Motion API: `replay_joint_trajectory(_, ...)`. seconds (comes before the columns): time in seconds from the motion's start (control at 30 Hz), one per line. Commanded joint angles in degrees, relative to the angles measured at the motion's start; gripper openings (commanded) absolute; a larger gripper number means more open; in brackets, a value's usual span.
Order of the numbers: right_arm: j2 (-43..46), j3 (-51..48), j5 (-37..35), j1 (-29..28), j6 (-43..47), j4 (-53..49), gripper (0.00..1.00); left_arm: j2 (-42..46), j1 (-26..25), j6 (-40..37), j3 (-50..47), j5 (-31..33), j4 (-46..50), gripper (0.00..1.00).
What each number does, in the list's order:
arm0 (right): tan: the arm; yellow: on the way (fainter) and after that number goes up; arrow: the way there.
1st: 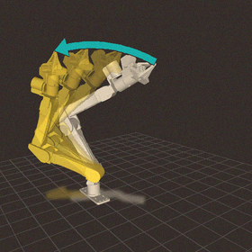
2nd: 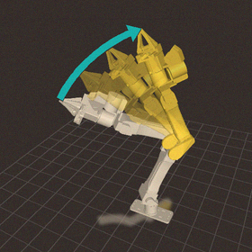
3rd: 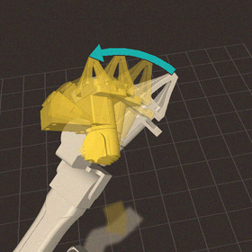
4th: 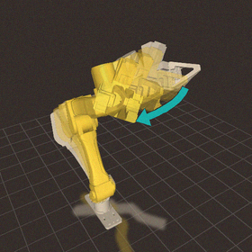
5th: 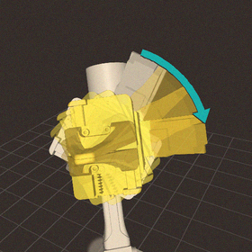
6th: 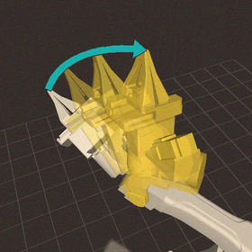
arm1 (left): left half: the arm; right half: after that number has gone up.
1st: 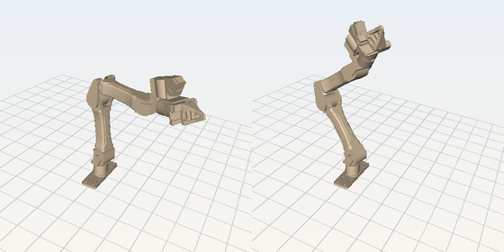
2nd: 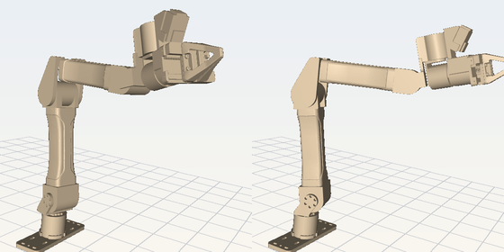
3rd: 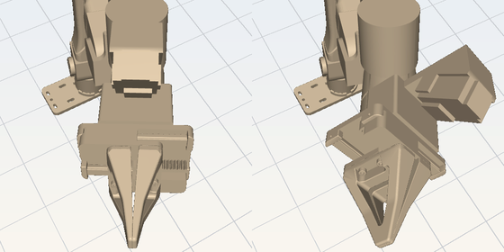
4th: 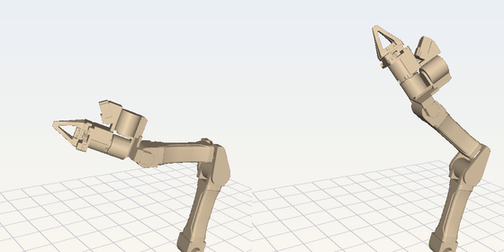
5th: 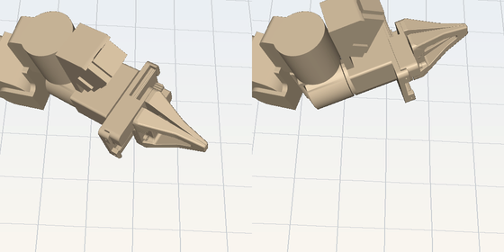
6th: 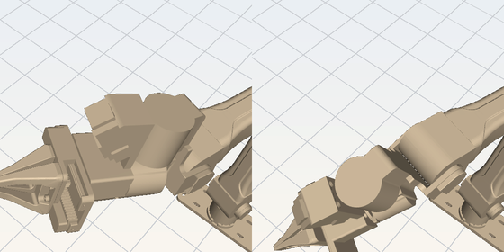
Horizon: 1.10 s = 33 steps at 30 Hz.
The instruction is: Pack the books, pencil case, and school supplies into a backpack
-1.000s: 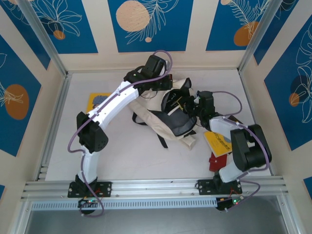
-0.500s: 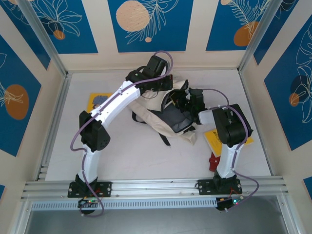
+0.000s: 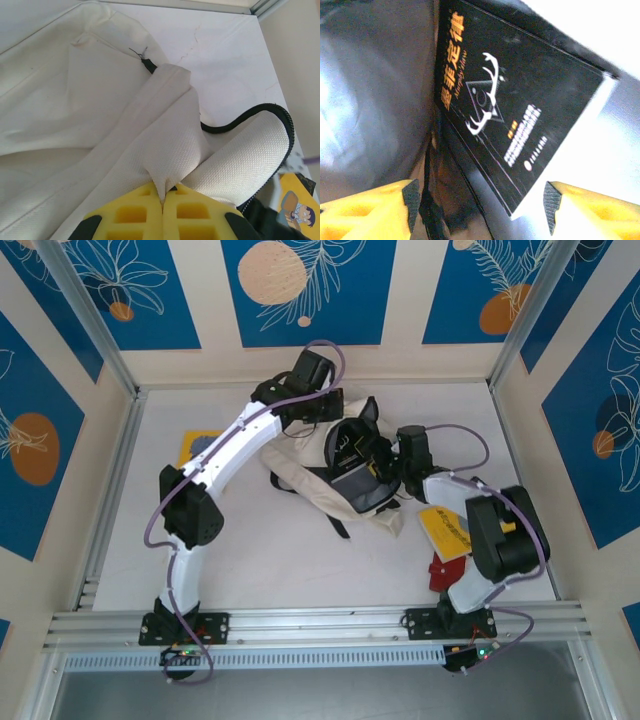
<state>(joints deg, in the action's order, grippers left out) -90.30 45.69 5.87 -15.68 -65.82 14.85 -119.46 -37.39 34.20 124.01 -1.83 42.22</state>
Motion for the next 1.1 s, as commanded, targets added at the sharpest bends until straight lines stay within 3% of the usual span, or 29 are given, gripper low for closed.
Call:
replay_joint_trajectory(0.0, 6.6, -2.8, -2.4, 0.0, 5.6, -10.9, 0.68, 0.7, 1.9, 0.3, -2.6, 1.1, -2.5, 0.00)
replay_joint_trajectory(0.13, 15.0, -5.1, -6.5, -0.3, 9.4, -20.1, 0.67, 2.7, 2.9, -0.5, -7.6, -1.4, -3.7, 0.02)
replay_joint_trajectory(0.3, 25.8, -4.2, -15.1, -0.2, 13.5, -35.9, 0.73, 9.4, 5.9, 0.9, -20.2, -3.2, -8.6, 0.54)
replay_joint_trajectory(0.4, 29.9, -1.7, -19.3, -0.3, 16.0, -43.9, 0.77, 13.7, 9.1, 1.0, -27.6, -1.0, -9.5, 0.70)
replay_joint_trajectory(0.53, 32.3, 1.3, -20.6, -0.4, 18.9, -48.1, 0.79, 18.5, 15.7, 2.0, -38.2, -0.5, -11.7, 0.79)
replay_joint_trajectory(0.77, 31.0, 4.8, -16.1, -1.7, 20.1, -45.8, 0.81, 21.7, 27.6, 1.0, -50.1, 2.7, -13.4, 0.92)
replay_joint_trajectory(0.9, 28.2, 6.9, -15.0, -4.1, 20.3, -45.1, 0.81, 17.4, 32.8, -0.9, -50.6, -1.0, -14.2, 0.91)
replay_joint_trajectory(1.07, 25.9, 7.8, -14.0, -6.0, 19.4, -44.3, 0.81, 10.9, 34.0, -4.1, -46.5, -1.2, -12.5, 0.91)
